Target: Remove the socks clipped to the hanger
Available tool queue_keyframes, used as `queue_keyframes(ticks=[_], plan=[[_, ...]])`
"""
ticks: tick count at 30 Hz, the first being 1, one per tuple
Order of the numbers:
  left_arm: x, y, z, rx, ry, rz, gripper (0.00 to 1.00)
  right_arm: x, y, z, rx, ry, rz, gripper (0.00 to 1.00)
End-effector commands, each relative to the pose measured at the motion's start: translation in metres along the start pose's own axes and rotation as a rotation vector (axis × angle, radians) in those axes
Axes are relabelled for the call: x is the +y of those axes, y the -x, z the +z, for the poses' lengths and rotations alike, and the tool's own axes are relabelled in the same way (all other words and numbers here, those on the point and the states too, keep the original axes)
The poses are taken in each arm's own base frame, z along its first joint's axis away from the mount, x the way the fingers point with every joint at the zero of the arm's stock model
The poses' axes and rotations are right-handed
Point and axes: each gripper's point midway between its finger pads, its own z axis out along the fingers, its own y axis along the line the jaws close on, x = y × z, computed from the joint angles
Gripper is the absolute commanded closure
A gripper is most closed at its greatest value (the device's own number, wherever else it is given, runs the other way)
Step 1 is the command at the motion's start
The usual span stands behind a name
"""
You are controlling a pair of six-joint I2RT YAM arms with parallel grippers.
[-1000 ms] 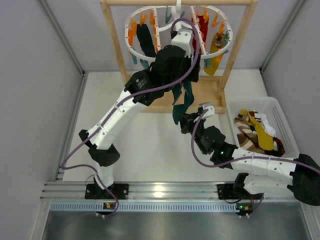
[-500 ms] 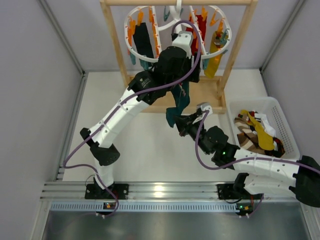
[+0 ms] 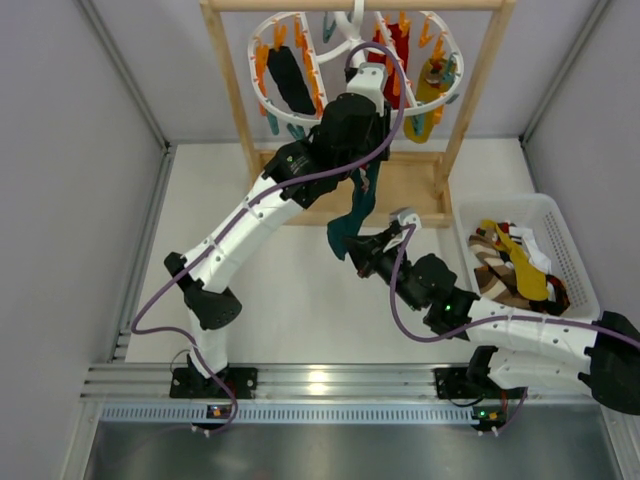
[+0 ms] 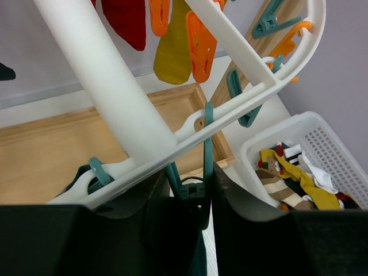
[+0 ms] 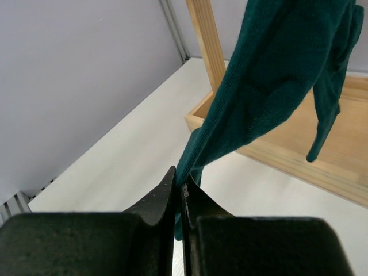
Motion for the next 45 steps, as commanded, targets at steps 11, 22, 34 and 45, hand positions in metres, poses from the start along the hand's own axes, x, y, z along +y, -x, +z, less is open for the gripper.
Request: queue_keyframes(ticks=[11, 22, 34, 45], plan=[[0.005, 0.029, 0.001, -0.107, 0.02, -0.036, 1.0, -0.006, -0.008, -0.017, 0.006, -0.014, 0.019, 1.0], [-0.011, 0.006, -0.012, -0.017, -0.107, -0.038, 0.38, -0.079, 0.031, -0.062, 0.131, -0.365, -0.055, 1.0], [-0.026, -0.027, -0.067, 0.103, -0.298, -0.046, 0.01, -0.212, 0.098, -0.114, 0.179, -0.87, -0.011, 1.0], [-0.006, -0.089, -0.141, 0.192, -0.333, 0.0, 0.01, -0.331, 0.084, -0.154, 0.136, -1.246, 0.125, 0.95]])
